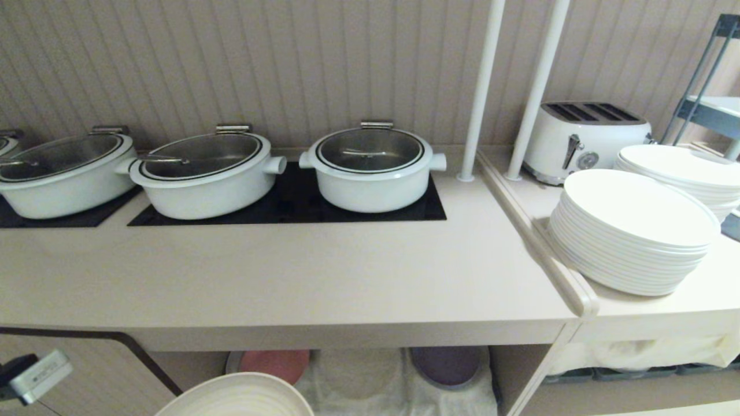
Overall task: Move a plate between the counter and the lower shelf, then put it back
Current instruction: Put the plate in the cupboard
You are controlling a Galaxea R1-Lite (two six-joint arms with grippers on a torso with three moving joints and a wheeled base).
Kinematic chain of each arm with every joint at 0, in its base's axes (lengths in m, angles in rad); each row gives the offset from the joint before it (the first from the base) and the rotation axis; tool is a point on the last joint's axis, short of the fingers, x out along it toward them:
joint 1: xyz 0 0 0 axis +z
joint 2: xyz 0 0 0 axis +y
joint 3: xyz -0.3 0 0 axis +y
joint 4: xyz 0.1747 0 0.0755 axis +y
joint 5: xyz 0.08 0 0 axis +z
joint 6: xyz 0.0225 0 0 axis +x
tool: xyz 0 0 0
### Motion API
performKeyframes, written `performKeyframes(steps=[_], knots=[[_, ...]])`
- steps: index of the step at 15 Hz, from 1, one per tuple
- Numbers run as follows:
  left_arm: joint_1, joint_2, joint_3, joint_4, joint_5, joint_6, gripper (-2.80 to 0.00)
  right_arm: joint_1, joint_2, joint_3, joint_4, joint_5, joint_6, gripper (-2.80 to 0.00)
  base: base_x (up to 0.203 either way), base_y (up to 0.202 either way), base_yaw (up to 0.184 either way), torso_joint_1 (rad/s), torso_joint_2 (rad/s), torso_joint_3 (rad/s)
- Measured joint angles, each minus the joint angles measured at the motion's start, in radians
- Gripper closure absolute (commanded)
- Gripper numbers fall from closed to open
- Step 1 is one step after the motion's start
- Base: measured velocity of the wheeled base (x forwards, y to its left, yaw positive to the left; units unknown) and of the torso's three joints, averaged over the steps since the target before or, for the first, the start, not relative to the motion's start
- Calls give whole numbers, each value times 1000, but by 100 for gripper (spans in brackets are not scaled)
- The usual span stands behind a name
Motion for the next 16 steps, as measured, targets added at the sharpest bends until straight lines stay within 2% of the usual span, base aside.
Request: performKeyframes(steps=[3, 5, 16], knots=[[0, 0, 0, 0, -6, -1, 0, 0, 0, 0, -1, 0, 0, 0, 0, 0, 0, -14, 20, 22], [0, 0, 1, 1, -26, 0, 0, 0, 0, 0, -1, 0, 0, 0, 0, 0, 0, -127, 294, 147], [0, 4, 1, 1, -29, -1, 0, 0, 0, 0, -2, 0, 2, 0, 0, 0, 0, -156, 341, 177]])
